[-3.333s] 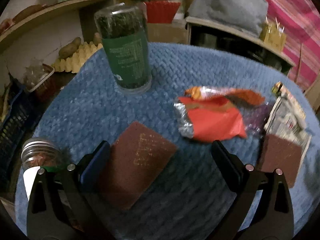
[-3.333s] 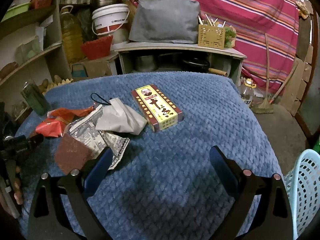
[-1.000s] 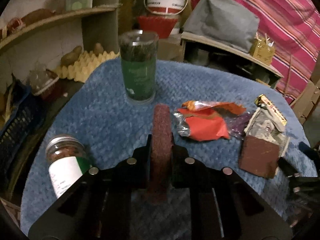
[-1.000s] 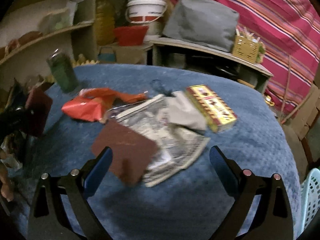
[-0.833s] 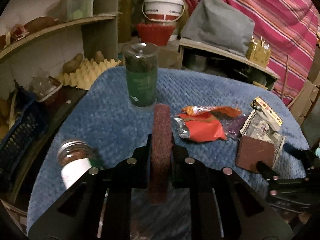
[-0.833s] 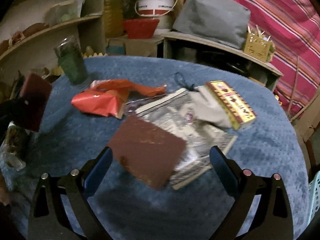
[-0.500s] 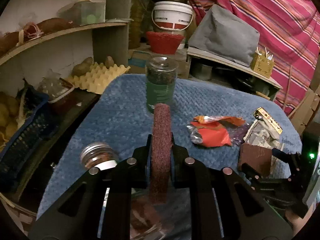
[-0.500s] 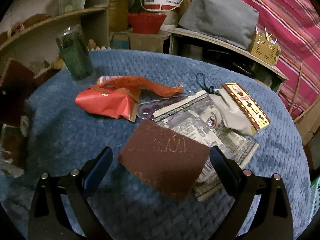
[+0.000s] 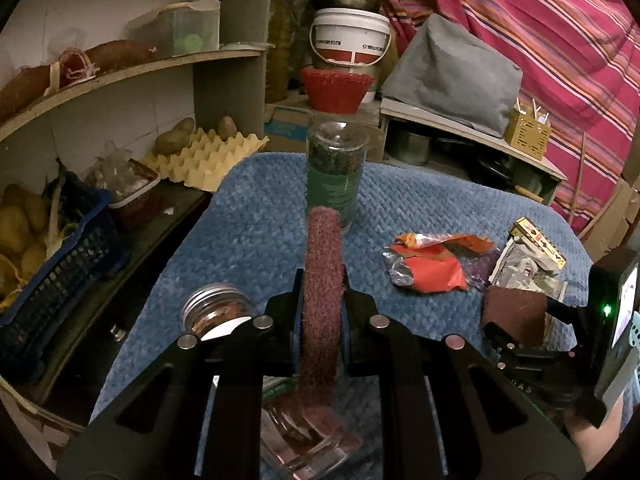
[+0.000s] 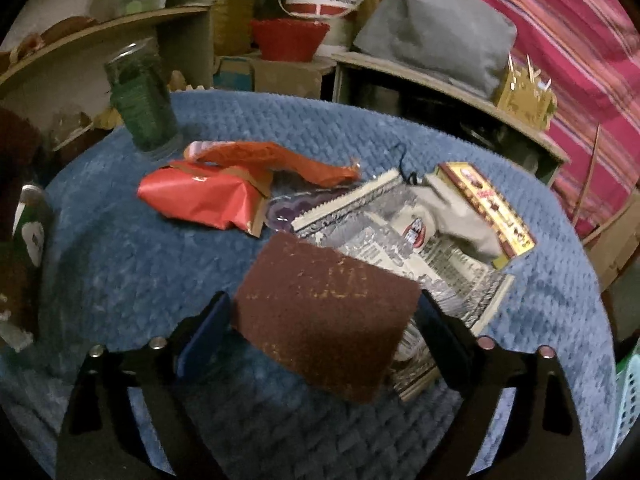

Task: Collect trash
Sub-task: 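Hold both brown pads raised above the table in both grippers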

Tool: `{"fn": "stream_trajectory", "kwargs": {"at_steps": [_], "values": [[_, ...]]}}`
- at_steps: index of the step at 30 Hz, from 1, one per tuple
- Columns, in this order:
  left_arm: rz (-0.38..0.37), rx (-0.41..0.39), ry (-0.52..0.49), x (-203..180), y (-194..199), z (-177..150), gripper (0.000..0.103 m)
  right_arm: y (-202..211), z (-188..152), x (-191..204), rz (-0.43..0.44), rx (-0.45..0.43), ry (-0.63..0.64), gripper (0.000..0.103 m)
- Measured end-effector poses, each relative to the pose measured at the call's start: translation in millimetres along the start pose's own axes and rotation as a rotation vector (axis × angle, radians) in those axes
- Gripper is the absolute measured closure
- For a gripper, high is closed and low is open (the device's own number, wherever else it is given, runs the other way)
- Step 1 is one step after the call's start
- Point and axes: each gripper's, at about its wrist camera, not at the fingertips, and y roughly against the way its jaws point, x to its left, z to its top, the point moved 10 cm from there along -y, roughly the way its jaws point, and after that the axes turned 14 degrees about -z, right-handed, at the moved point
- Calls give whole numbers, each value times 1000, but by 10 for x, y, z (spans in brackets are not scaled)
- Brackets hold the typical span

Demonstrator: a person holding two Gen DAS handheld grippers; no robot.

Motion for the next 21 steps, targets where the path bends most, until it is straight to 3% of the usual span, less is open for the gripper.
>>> {"fn": "stream_trajectory", "kwargs": {"at_steps": [2, 4, 8, 10, 11, 12, 13, 21], "values": [[-1, -5, -1, -24, 30, 14, 90, 71, 35, -21, -18, -27, 16, 29], [-5, -10, -3, -59, 59, 26, 90, 130, 59, -54, -19, -44, 22, 41], [-6, -10, -18, -172, 87, 22, 90, 160, 37, -146, 20, -33, 5, 47], [-6, -12, -22, -219, 96, -2, 90, 172, 20, -168, 49, -31, 0, 43], [-7, -10, -23, -228, 100, -18, 90, 176, 10, -167, 52, -29, 1, 36], [-7, -9, -22, -228, 103, -28, 90, 190, 4, -161, 58, -32, 1, 20], [-8, -8, -19, -225, 106, -37, 90, 208, 7, -156, 55, -42, 5, 15], [0, 8, -6, -116, 75, -85, 90, 146, -57, -46, 9, -34, 86, 11]]}}
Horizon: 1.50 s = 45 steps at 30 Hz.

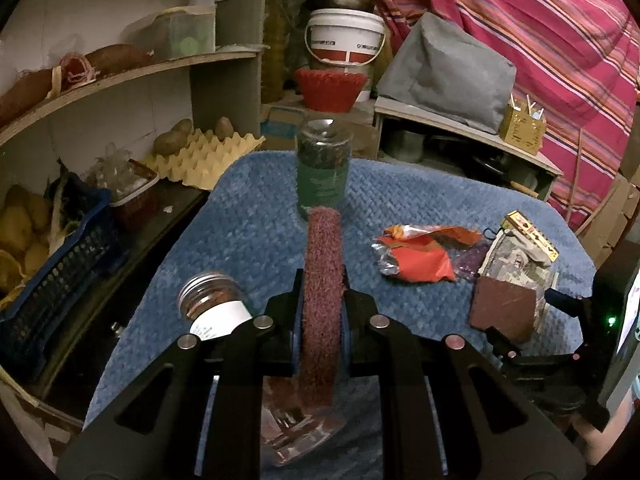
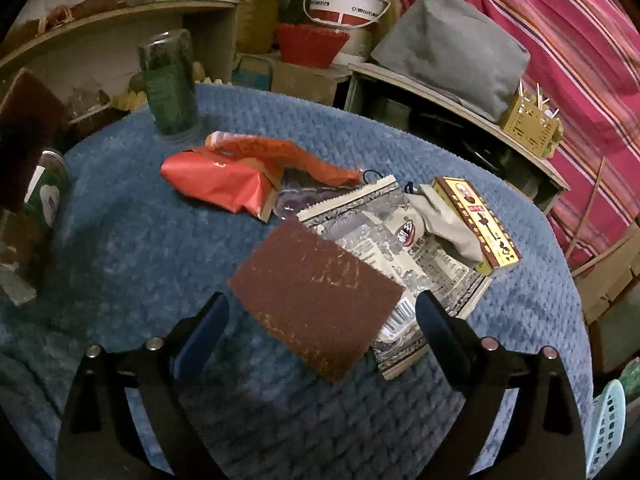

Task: Collect trash
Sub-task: 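Hold both brown pads raised above the table in both grippers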

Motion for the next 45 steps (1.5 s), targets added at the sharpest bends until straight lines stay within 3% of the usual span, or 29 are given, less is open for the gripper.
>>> {"fn": "stream_trajectory", "kwargs": {"at_steps": [11, 21, 25, 26, 29, 30, 31, 33, 45], "values": [[15, 17, -12, 29, -88, -16, 90, -104, 69, 77, 20, 11, -14, 11], [17, 13, -5, 37, -50, 9, 90, -150, 108, 166, -14, 4, 29, 13], [12, 1, -7, -14, 15, 42, 90, -31, 149, 6, -23, -25, -11, 47], [11, -4, -10, -32, 35, 50, 90, 23, 162, -51, 3, -29, -36, 47], [5, -12, -17, -88, 65, 47, 90, 117, 151, -180, 49, -23, -92, 46], [5, -11, -18, -96, 63, 41, 90, 136, 143, -220, 46, -26, -100, 37], [5, -8, -21, -110, 58, 25, 90, 146, 126, -258, 33, -26, -103, 20], [7, -6, -21, -124, 59, 8, 90, 155, 90, -282, 19, -28, -99, 13], [11, -6, 3, -2, 49, 2, 90, -36, 71, 110, -52, 76, -195, 13]]}}
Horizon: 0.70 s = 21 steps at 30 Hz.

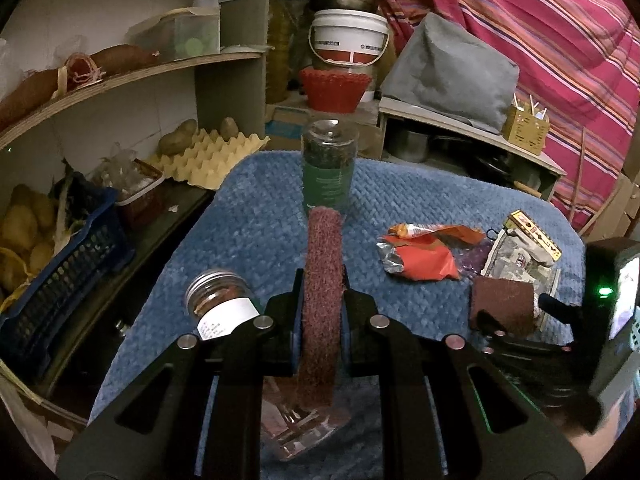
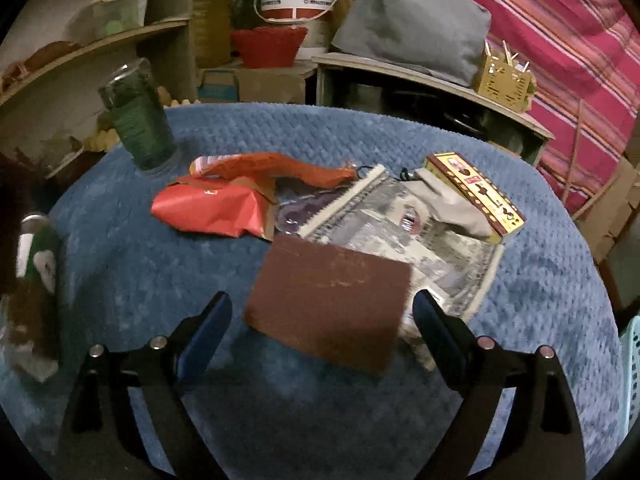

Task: Collect trash
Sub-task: 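Hold both brown pads raised above the table in both grippers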

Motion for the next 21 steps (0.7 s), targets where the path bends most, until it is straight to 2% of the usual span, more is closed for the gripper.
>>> {"fn": "stream_trajectory", "kwargs": {"at_steps": [3, 6, 11, 15, 17, 21], "values": [[-5, -6, 6, 20, 20, 24, 90, -115, -17, 72, -96, 23, 28, 13], [4, -10, -7, 27, 43, 32, 90, -206, -45, 77, -138, 51, 45, 13], [6, -11, 8, 90, 66, 36, 90, -128, -25, 56, -101, 23, 44, 24], [0, -21, 7, 51, 109, 57, 90, 25, -16, 24, -44, -6, 44, 48], [-3, -26, -2, 10, 129, 65, 90, 103, -17, -14, -9, -12, 42, 53], [-10, -28, -2, -34, 137, 40, 90, 116, -60, -87, 45, -2, 47, 51]]}}
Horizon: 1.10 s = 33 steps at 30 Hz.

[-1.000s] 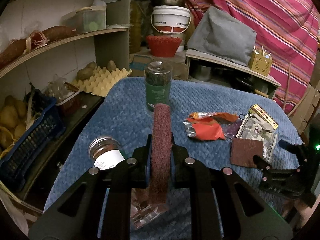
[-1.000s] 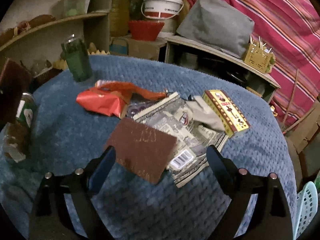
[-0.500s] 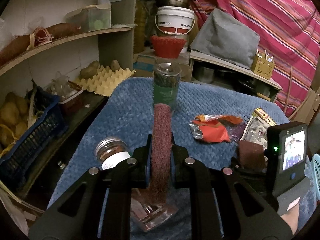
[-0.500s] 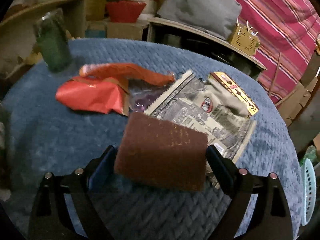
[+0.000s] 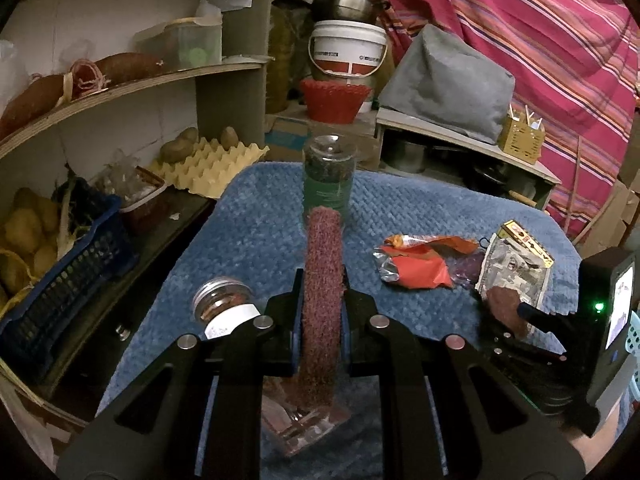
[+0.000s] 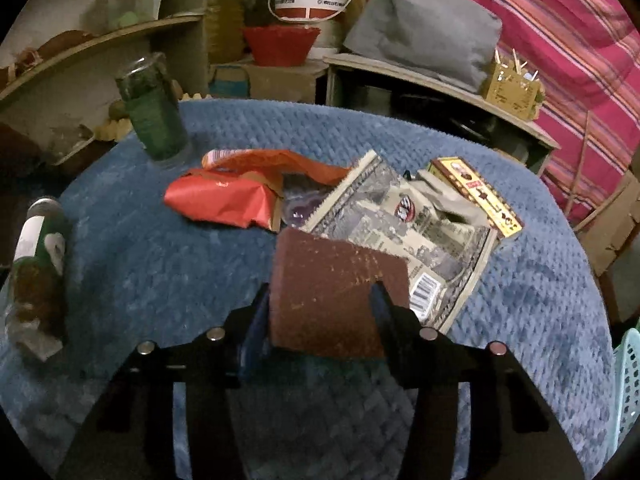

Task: Collect trash
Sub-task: 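Hold both brown pads raised above the table in both grippers, then carry both pads over the light-blue basket and open the left gripper while the right holds its pad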

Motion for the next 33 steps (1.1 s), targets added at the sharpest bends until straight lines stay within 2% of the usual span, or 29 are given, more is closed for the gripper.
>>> {"fn": "stream_trajectory", "kwargs": {"at_steps": [4, 8, 9, 10, 13, 18, 21, 23, 27, 33], "values": [[-9, 3, 17, -1, -13, 5, 90, -86, -43, -125, -46, 15, 5, 34], [-8, 5, 4, -26, -22, -6, 90, -136, -38, -228, -22, 33, -34, 24], [-8, 8, 1, -31, -30, -12, 90, -151, -34, -249, -23, 33, -33, 17], [-7, 10, -1, -36, -37, -15, 90, -166, -28, -281, -27, 28, -31, 16], [-3, 14, -8, -41, -54, -15, 90, -235, -34, -377, -28, 33, -31, 16], [-7, 14, -10, -85, -81, -4, 90, -411, -94, -486, 22, 80, -59, 16], [-5, 17, -18, -135, -97, 0, 90, -484, -126, -523, 80, 102, -87, 16], [-11, 15, -19, -177, -97, 17, 90, -459, -137, -553, 111, 99, -107, 19], [-24, 14, -32, -331, -117, 29, 90, -373, -200, -611, 121, 88, -84, 20], [-57, 16, -87, -766, -161, 21, 90, -102, -241, -951, 97, 34, -67, 20]]}}
